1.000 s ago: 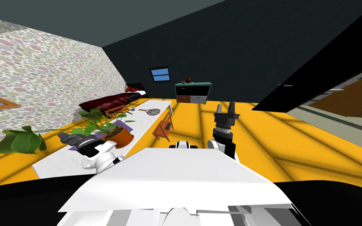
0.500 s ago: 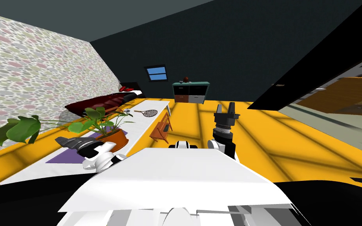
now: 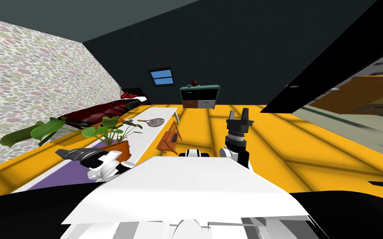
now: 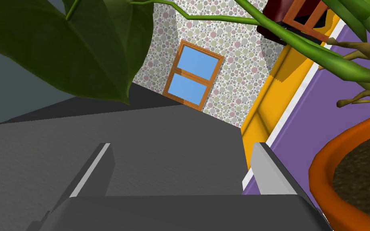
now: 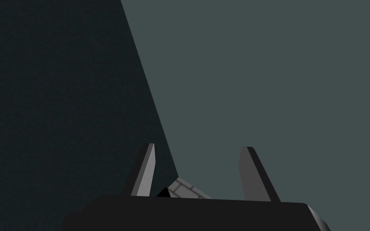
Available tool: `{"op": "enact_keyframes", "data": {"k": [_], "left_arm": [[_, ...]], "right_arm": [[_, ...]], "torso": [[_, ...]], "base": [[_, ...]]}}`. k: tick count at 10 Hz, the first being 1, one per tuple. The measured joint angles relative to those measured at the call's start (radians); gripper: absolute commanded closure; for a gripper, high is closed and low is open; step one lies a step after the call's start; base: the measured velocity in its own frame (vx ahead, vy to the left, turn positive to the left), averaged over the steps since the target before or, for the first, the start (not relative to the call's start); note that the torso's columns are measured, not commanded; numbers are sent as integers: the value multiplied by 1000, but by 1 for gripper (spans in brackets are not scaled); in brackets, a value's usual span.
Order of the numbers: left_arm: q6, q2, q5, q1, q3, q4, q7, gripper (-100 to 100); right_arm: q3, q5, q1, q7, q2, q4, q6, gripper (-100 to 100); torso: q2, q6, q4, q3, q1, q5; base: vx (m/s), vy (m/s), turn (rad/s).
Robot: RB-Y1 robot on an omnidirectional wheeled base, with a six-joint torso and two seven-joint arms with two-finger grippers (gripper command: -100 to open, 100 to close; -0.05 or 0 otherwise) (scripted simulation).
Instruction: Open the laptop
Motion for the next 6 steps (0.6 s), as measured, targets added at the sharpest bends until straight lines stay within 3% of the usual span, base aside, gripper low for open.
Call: {"op": "enact_keyframes", "data": {"k": [1,3,4,5,6], "left_arm": [[-8,12,-2,-14,9,35,-1,-100],[19,-12,1,-8,45,6,4,-100],[9,9,1,-14,44,47,8,-100],[27,-3,1,-19,67,30,4,-100],[27,21,2,-22,73,67,9,-100]], "right_arm": [[0,0,0,0,0,0,0,0],[0,0,0,0,0,0,0,0],[0,0,0,0,0,0,0,0],[0,0,0,0,0,0,0,0],[0,0,0,0,0,0,0,0]], "torso": [[-1,-1,-1,-1,2,2],[0,-3,-1,0,2,3],[4,-4,0,2,3,2],[2,-2,0,1,4,1],[1,-3,0,0,6,1]], "base": [[121,25,-77],[73,11,-19],[82,26,-54],[74,18,-48],[79,36,-58]]}}
